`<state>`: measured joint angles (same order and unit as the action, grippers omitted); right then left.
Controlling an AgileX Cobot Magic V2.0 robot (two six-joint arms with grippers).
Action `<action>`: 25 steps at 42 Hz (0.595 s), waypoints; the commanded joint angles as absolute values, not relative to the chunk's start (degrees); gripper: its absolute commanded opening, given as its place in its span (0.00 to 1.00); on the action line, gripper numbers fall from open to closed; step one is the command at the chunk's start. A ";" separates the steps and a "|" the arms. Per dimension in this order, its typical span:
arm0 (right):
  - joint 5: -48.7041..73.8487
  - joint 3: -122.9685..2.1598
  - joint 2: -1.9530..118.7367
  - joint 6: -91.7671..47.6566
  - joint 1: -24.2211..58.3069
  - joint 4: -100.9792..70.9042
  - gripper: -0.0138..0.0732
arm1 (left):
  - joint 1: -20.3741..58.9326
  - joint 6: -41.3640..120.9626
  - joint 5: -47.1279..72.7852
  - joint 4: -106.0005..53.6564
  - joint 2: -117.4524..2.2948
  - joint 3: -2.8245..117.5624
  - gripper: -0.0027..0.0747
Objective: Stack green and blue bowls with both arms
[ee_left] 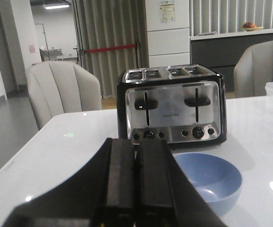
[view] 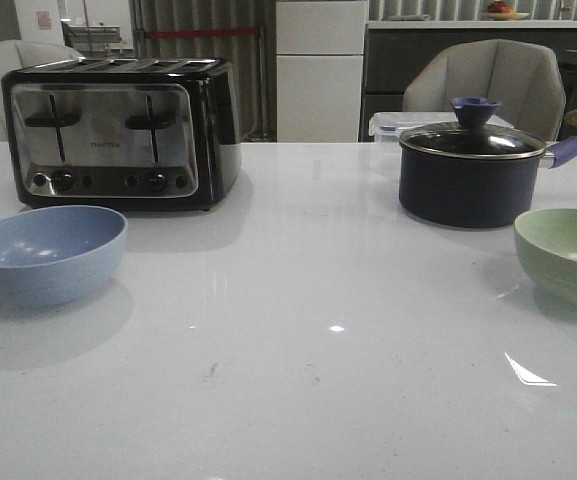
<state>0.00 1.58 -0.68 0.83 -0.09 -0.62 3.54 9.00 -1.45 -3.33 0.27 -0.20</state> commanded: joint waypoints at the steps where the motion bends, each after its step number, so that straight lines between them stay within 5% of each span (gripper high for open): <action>1: -2.88 -1.79 -1.70 0.60 -0.34 -0.43 0.23 | 3.51 8.52 -9.56 -3.70 1.35 1.39 0.15; 12: 7.14 -18.38 0.24 0.60 -0.34 -0.32 0.23 | 3.51 8.52 -5.11 -3.70 -0.14 18.23 0.15; 25: 20.96 -37.23 16.14 0.60 -0.34 -0.32 0.23 | 3.51 8.52 17.87 -3.70 -14.68 39.85 0.15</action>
